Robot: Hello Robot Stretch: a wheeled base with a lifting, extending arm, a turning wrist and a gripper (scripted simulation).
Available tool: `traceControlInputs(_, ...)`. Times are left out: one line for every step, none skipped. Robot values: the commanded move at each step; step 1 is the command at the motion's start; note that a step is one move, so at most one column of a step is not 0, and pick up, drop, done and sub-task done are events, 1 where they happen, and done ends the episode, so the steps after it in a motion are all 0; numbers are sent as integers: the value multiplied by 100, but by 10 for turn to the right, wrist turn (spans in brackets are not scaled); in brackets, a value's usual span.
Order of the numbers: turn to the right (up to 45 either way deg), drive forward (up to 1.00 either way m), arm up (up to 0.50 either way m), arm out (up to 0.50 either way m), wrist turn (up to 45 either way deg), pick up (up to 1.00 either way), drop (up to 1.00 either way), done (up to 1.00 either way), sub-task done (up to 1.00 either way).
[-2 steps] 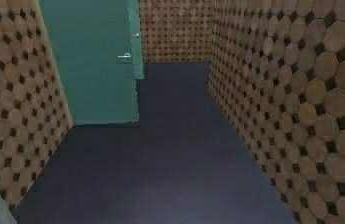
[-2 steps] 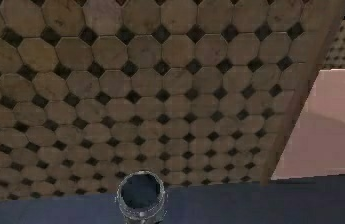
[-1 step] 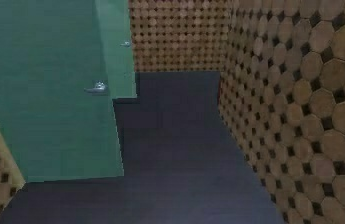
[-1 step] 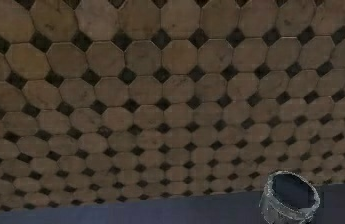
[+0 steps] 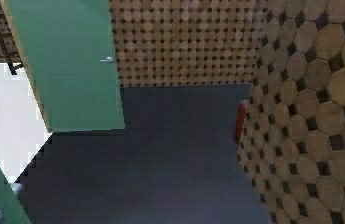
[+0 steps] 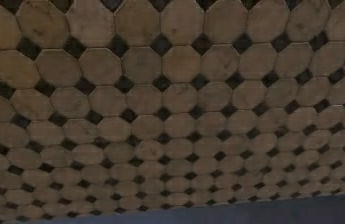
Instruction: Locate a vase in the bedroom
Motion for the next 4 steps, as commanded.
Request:
traceControlInputs(-120,0,0,0,0,0,0,0,0)
traceControlInputs(0,15,0,0,0,0,0,0,0)
traceControlInputs(60,0,0,0,0,0,0,0,0)
traceControlInputs(0,65,0,0,0,0,0,0,0)
